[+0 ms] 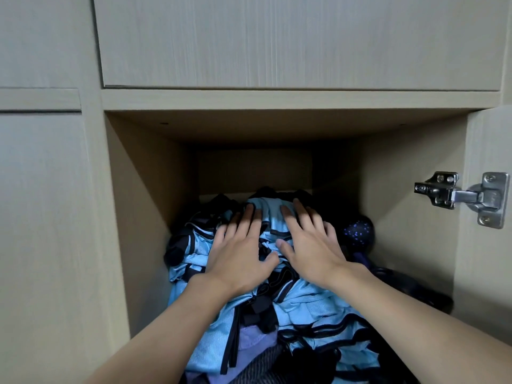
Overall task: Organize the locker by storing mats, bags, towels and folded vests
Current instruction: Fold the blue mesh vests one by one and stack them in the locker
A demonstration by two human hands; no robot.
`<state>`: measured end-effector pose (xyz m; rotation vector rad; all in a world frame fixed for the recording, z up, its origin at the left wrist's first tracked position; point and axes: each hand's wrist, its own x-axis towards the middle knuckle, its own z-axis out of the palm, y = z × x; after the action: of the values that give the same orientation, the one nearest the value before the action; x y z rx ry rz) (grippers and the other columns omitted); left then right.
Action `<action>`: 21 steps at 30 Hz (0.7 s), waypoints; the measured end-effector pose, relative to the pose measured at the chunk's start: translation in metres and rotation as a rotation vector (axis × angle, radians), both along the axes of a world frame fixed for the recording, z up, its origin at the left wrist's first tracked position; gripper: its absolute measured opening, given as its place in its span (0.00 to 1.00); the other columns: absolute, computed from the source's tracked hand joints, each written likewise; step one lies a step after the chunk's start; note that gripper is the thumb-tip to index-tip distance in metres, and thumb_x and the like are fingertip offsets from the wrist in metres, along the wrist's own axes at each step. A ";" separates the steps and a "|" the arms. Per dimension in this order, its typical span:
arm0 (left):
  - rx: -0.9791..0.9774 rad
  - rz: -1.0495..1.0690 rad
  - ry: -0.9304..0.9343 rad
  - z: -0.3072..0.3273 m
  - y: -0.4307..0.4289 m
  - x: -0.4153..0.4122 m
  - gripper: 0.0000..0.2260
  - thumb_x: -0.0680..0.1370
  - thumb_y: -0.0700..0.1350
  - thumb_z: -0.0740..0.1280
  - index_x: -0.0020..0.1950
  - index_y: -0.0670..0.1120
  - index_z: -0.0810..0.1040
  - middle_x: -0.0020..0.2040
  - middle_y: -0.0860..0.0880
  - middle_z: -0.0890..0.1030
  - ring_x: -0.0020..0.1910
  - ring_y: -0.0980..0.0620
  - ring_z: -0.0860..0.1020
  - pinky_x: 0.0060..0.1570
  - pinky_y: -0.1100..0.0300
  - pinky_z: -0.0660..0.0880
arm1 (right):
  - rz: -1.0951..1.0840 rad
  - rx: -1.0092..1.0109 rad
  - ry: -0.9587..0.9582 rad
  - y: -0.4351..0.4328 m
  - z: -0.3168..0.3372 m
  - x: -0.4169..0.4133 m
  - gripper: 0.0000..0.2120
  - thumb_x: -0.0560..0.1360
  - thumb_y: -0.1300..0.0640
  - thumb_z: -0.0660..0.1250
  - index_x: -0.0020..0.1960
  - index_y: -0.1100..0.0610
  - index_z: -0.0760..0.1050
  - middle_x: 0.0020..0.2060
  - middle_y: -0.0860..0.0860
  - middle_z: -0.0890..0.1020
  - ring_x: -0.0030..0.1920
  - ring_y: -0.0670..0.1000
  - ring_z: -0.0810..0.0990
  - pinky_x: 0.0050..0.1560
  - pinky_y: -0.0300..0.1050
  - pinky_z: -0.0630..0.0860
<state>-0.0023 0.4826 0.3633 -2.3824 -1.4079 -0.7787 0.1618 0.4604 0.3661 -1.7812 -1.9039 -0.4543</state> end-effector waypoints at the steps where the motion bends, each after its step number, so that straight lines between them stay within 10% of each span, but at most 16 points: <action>1: 0.000 -0.004 -0.009 0.002 -0.002 -0.001 0.36 0.79 0.63 0.53 0.81 0.50 0.43 0.82 0.51 0.41 0.80 0.51 0.48 0.77 0.52 0.45 | -0.002 0.017 -0.010 -0.002 -0.001 0.000 0.31 0.82 0.41 0.51 0.79 0.47 0.41 0.79 0.49 0.42 0.78 0.54 0.43 0.76 0.56 0.50; 21: -0.009 -0.136 -0.174 0.032 -0.041 -0.019 0.34 0.79 0.57 0.62 0.80 0.51 0.52 0.77 0.48 0.59 0.76 0.48 0.56 0.74 0.51 0.56 | 0.008 0.014 0.020 -0.054 0.024 -0.010 0.30 0.82 0.44 0.55 0.79 0.46 0.45 0.79 0.49 0.45 0.78 0.54 0.45 0.75 0.56 0.52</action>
<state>-0.0215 0.4413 0.3950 -2.4899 -1.3239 -1.0392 0.1515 0.4064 0.3901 -1.7615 -1.8891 -0.4445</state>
